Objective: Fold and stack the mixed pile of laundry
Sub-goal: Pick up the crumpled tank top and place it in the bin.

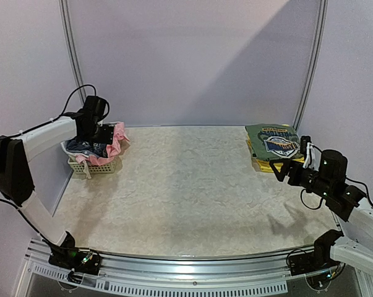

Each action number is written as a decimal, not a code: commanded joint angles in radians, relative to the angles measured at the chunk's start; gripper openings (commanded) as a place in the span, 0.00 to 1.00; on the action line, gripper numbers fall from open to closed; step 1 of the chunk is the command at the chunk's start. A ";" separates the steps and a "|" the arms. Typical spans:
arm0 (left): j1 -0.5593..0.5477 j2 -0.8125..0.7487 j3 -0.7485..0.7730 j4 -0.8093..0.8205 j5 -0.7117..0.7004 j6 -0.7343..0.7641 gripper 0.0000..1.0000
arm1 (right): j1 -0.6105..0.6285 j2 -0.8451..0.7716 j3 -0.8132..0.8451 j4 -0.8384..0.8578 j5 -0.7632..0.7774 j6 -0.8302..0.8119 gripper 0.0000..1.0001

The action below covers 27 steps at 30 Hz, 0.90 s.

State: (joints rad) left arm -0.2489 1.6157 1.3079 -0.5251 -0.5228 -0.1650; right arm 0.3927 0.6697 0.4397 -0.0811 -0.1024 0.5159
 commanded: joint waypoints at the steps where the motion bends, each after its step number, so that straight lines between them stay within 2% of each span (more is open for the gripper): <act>1: 0.102 -0.045 -0.060 0.013 0.101 -0.078 0.92 | 0.006 0.007 0.012 -0.021 0.020 0.006 0.99; 7: 0.147 0.012 -0.044 0.008 0.206 -0.076 0.84 | 0.005 0.030 0.027 -0.038 0.027 0.018 0.99; 22: 0.163 0.247 0.147 -0.034 0.256 -0.088 0.58 | 0.005 0.054 0.037 -0.043 0.036 0.000 0.99; 25: 0.165 0.273 0.165 -0.036 0.265 -0.092 0.44 | 0.006 0.053 0.039 -0.047 0.036 0.000 0.99; 27: 0.165 0.285 0.170 -0.035 0.275 -0.093 0.27 | 0.006 0.051 0.040 -0.047 0.034 0.001 0.99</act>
State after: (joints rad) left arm -0.0948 1.8694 1.4490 -0.5476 -0.2737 -0.2497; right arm 0.3927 0.7219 0.4515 -0.1120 -0.0826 0.5194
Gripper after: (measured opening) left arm 0.397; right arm 0.989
